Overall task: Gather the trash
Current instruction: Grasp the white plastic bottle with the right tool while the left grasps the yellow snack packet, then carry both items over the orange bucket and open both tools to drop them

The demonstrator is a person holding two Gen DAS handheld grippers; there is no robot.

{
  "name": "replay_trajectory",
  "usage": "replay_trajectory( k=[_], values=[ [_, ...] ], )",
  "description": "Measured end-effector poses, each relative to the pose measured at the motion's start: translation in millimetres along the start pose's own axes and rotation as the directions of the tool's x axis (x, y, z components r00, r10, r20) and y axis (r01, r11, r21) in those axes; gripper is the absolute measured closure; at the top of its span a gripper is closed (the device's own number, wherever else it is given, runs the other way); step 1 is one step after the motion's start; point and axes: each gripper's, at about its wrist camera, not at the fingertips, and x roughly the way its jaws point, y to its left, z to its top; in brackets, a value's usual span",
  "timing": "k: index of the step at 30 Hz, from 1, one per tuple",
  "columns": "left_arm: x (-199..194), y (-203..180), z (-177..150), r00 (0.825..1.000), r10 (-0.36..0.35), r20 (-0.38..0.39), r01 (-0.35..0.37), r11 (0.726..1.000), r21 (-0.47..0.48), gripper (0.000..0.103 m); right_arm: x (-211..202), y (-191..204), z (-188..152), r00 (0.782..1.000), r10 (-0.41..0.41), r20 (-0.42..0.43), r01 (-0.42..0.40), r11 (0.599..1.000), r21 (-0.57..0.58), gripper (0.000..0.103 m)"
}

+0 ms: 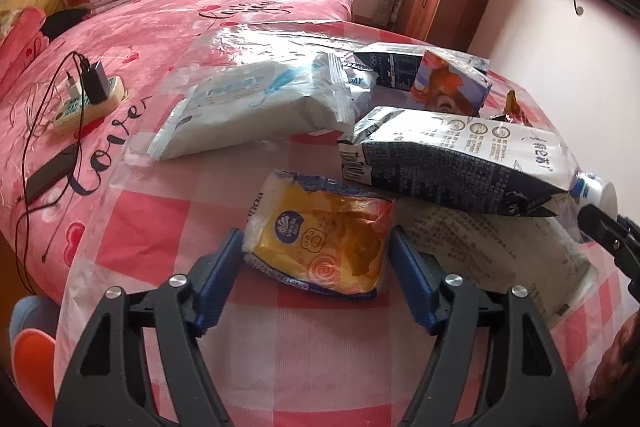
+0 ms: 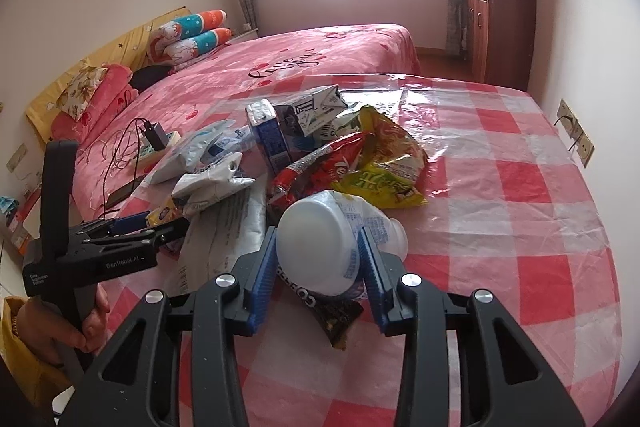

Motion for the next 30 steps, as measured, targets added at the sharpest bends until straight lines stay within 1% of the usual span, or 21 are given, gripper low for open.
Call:
replay_trajectory(
  k=[6,12,17,19,22,24,25,27,28,30],
  values=[
    [-10.2,9.1,-5.9,0.999,-0.035,0.011,0.036,0.997,-0.062,0.035,-19.2,0.1,0.8,1.000,-0.008,0.027,0.008,1.000,0.001,0.062],
    [-26.6,15.5,-17.3,0.999,-0.050,0.023,0.051,0.996,-0.079,0.037,-37.4,6.3,-0.5,0.999,0.008,0.042,-0.008,1.000,0.005,0.063],
    [-50.8,24.8,-29.3,0.996,-0.073,0.056,0.078,0.993,-0.091,0.037,-53.2,18.1,2.3,0.997,0.049,0.059,-0.050,0.999,0.005,0.063],
    [-62.4,28.5,-33.8,0.995,-0.072,0.070,0.078,0.993,-0.091,0.037,-58.8,24.7,4.2,0.995,0.069,0.066,-0.069,0.998,0.000,0.063],
    [-80.7,35.9,-39.5,0.993,-0.069,0.097,0.078,0.992,-0.096,0.037,-65.3,38.8,8.6,0.987,0.147,0.067,-0.147,0.989,0.005,0.063],
    [-96.3,45.0,-44.9,0.991,-0.061,0.117,0.073,0.991,-0.108,0.037,-65.6,54.1,12.5,0.971,0.236,0.049,-0.236,0.972,0.014,0.063],
    [-106.6,51.7,-48.6,0.990,-0.053,0.130,0.069,0.991,-0.117,0.037,-62.3,66.2,14.2,0.955,0.294,0.030,-0.295,0.955,0.018,0.063],
    [-124.7,65.2,-56.9,0.988,-0.026,0.150,0.046,0.990,-0.132,0.037,-55.7,87.4,15.7,0.925,0.380,-0.005,-0.380,0.925,0.017,0.063],
    [-134.8,75.9,-62.4,0.988,-0.004,0.157,0.027,0.989,-0.146,0.037,-52.1,99.9,16.2,0.904,0.426,-0.024,-0.426,0.905,0.016,0.063],
    [-150.2,96.5,-73.6,0.986,0.043,0.162,-0.014,0.985,-0.172,0.037,-40.0,134.7,15.1,0.848,0.524,-0.086,-0.525,0.851,0.009,0.063]
  ],
)
